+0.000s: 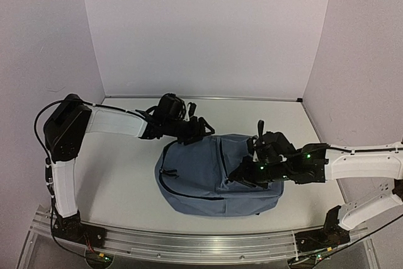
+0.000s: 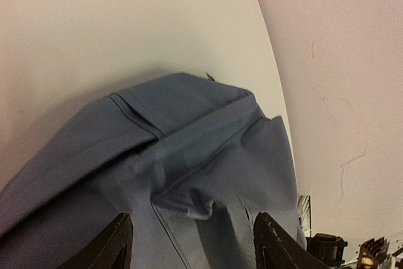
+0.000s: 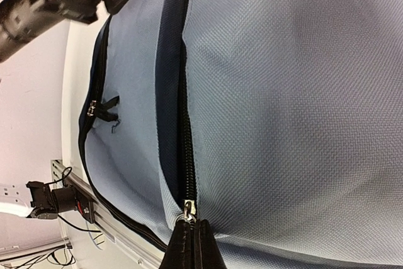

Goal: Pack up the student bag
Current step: Zip the student bag at the center of the board.

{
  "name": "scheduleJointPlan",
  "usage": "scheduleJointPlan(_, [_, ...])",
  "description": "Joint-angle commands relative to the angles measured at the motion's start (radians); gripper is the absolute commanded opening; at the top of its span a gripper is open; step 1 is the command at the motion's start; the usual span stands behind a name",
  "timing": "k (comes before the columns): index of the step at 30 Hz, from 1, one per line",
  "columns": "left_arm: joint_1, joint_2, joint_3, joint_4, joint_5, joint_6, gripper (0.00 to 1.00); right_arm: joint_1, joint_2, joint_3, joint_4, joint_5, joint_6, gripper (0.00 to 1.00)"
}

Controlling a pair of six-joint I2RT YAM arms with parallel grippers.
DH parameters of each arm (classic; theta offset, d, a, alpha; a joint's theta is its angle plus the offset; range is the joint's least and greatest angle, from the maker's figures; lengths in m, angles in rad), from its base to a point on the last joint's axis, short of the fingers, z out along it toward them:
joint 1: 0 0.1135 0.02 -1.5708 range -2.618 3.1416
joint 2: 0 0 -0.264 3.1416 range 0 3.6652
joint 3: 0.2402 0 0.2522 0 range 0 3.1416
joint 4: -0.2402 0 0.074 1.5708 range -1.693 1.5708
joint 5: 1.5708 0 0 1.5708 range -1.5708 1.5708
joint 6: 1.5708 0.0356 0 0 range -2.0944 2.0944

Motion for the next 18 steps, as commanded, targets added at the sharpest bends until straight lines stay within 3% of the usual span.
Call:
scheduleJointPlan(1, [-0.104, -0.137, -0.011, -0.164, -0.044, 0.059, 0.68, 0.008, 0.021, 0.007, 0.006, 0.037, 0.012, 0.00])
scheduleJointPlan(9, [-0.202, -0.174, -0.038, -0.312, -0.086, -0.003, 0.71, 0.007, 0.044, 0.016, 0.023, 0.037, 0.007, 0.00])
scheduleJointPlan(18, [-0.270, -0.158, -0.006, -0.494, -0.150, -0.023, 0.62, 0.008, 0.038, 0.015, 0.034, 0.047, 0.010, 0.00])
